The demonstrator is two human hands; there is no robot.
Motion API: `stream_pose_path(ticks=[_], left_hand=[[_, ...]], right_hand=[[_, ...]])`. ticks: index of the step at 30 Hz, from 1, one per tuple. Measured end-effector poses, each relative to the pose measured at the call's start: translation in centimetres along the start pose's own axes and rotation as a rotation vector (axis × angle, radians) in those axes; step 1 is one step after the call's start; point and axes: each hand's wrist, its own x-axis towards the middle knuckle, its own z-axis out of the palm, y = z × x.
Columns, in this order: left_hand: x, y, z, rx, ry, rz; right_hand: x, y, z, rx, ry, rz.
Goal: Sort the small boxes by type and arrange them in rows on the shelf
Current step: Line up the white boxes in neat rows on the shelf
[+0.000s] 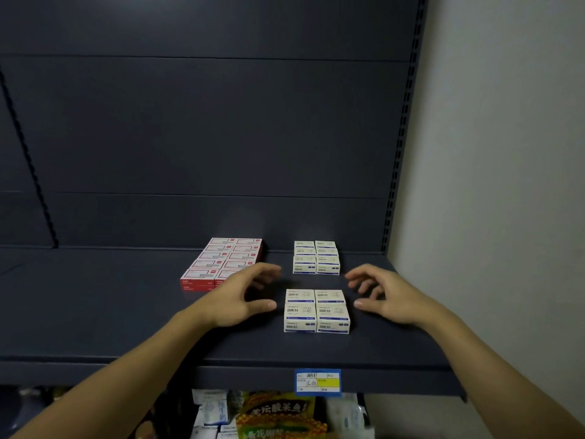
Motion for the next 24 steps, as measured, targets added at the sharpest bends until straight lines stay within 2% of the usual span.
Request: stream_pose_path(ticks=[4,15,24], left_hand=[[0.7,0.2,0.5,0.127,0.004,0.046],[1.3,0.8,0.8,0.195,0.025,0.119],[2.1,1.1,0.1,0.232,0.056,0.17]], right_hand=[[0.6,0.3,0.3,-0.06,-0.034,0.029],[1.3,-0.3,0.6,-0.081,-0.062,0.033],[2.2,1.3,-0.2,-0.036,-0.016,0.078]])
